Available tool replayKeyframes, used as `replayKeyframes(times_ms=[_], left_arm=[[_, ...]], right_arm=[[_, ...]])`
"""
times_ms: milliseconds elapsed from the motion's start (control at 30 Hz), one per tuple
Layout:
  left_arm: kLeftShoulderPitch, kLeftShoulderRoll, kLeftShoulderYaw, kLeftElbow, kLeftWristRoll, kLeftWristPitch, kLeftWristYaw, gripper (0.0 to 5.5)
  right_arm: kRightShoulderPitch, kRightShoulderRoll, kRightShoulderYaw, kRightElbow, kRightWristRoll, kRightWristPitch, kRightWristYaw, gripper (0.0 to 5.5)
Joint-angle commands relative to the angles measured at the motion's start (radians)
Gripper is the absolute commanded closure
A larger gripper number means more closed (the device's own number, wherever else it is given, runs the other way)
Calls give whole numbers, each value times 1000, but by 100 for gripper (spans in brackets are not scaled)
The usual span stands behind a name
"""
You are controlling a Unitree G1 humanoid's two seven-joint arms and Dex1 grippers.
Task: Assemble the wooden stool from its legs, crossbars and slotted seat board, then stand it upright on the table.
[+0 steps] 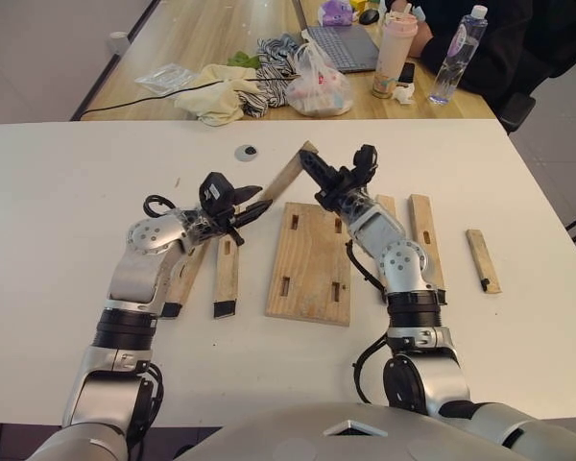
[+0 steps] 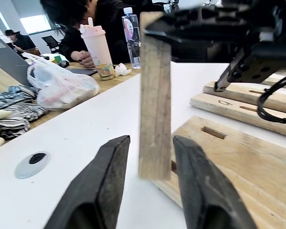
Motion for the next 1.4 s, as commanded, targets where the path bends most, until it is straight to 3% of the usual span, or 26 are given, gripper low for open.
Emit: replayKeyframes(times_ms=[33,100,267,400,600,767,1233,1400], left_arm=[[-32,-15,11,23,26,6,55,321],[-37,-24,25,54,58,-20,116,292],[46,-35,87,10,58,-53,206,371],[126,-45,139,-35,69,-60,293,417],[107,-52,216,8,100,-45,450,428],[120,-46,234,2,103,-38,478,428],[92,-41,211,38,114,-40,448,428],[85,-32,202,48,124,-44,436,428]], right_arm=[[-31,-51,-29,-35,-119,-162,-32,512],[24,-136,-75,-122,-137,-162,-34,512],[214,-368,-272,-400,-55,9,-84,512],[277,-449,-367,-514,67,167,-151,512],[409,-425,-396,-585,171,291,-235,512],[425,-455,-393,-593,176,305,-250,512],[456,-389,-342,-408,-24,83,-216,512],[441,-376,-357,-408,4,64,-224,512]])
